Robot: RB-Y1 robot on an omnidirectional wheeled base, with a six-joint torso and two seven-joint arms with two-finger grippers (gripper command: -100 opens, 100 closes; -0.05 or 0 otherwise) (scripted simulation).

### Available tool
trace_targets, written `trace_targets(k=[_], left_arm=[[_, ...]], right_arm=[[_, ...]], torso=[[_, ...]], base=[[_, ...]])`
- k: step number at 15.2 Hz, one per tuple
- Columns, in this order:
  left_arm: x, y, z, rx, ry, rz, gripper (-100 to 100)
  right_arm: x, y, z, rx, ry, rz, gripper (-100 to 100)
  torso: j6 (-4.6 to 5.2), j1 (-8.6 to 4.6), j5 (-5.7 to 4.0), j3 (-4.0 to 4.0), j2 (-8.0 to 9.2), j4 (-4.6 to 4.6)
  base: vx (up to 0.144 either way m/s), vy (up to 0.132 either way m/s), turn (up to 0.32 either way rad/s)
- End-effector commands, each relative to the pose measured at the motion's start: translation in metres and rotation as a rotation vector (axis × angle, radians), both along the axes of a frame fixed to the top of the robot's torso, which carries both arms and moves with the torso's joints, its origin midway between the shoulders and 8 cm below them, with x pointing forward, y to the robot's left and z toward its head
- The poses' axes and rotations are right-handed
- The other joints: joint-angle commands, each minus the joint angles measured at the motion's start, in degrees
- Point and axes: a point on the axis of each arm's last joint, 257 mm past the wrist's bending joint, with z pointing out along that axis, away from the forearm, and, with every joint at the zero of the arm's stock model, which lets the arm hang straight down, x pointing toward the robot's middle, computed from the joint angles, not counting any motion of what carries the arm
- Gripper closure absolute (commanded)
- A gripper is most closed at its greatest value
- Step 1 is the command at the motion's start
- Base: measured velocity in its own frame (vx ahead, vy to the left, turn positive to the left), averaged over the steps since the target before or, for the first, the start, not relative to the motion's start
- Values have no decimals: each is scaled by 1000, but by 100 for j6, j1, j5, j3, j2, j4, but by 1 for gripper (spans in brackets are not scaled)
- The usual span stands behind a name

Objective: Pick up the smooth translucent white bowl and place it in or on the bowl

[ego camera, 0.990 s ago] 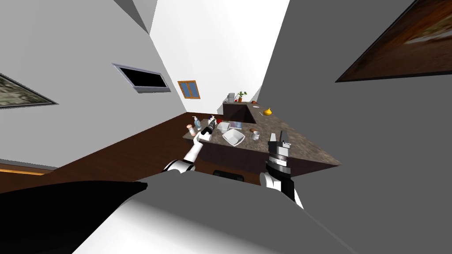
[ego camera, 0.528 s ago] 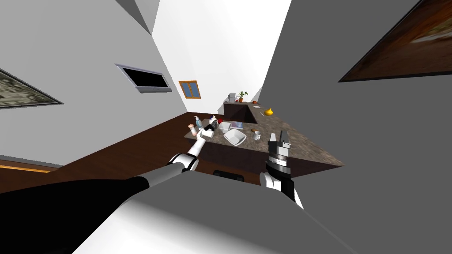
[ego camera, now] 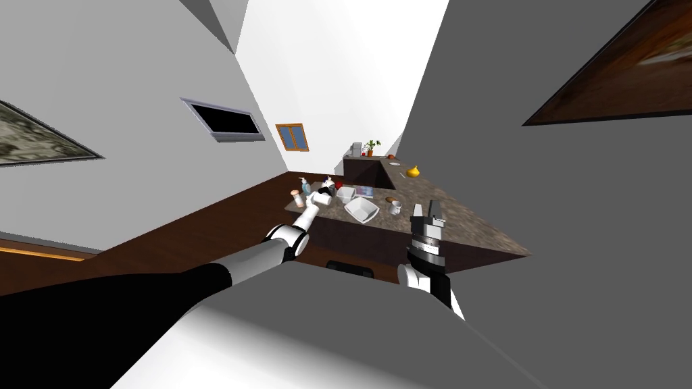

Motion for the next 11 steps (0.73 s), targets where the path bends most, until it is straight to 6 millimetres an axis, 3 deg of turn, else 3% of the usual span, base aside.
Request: trace_targets(k=[1,11], left_arm=[[-1,-1,-5,2,31,4,-100],[4,-36,-20,-12,253,7,-100]], right_arm=[[0,0,0,0,0,0,0],[0,0,0,0,0,0,0]], torso=[[0,0,0,0,0,0],[0,-2,0,-1,-1,-1]], base=[[-2,9,-1],[-4,15,15]])
